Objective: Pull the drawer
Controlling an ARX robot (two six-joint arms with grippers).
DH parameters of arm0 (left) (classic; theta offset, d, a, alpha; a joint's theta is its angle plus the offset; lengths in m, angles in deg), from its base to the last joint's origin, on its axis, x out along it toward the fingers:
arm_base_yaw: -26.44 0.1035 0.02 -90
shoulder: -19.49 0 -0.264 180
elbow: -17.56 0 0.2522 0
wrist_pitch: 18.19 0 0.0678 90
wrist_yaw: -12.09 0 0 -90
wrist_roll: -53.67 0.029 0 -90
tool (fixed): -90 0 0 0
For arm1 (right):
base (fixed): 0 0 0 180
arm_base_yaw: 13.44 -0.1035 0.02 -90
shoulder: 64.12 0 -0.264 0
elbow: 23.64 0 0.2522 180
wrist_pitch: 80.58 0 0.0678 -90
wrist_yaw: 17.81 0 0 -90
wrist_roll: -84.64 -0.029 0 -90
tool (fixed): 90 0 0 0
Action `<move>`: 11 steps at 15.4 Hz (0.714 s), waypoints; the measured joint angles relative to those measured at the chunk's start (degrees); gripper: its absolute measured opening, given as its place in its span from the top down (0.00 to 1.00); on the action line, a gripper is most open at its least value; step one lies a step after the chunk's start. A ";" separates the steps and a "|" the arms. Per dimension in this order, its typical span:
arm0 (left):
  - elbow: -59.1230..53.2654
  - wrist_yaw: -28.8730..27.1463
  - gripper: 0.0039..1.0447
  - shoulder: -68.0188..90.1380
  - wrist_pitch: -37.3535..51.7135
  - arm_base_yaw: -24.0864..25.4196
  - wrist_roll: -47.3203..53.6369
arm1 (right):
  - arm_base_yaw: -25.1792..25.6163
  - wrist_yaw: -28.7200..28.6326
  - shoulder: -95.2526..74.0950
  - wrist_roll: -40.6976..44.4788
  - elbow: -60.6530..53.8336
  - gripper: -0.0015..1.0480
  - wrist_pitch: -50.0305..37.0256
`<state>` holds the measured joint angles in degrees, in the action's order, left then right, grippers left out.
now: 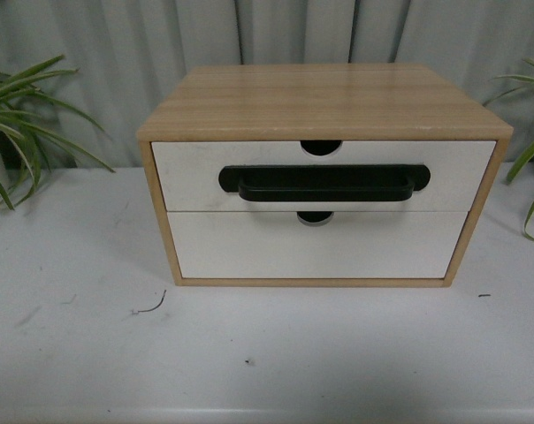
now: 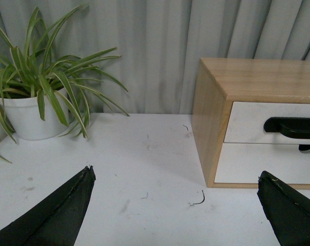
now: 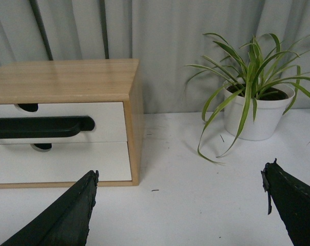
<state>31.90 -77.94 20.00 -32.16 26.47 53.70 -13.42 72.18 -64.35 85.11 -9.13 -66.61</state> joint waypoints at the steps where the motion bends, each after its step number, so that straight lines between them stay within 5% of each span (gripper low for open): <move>1: 0.00 0.00 0.06 0.00 0.00 0.00 0.00 | 0.00 0.02 0.00 0.02 0.00 0.06 -0.02; 11: 0.00 0.00 0.06 0.00 0.00 0.00 0.00 | 0.00 0.02 0.00 0.00 0.00 0.06 0.00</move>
<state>31.90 -77.94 20.00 -32.16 26.47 53.70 -13.42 72.20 -64.35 85.11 -9.13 -66.61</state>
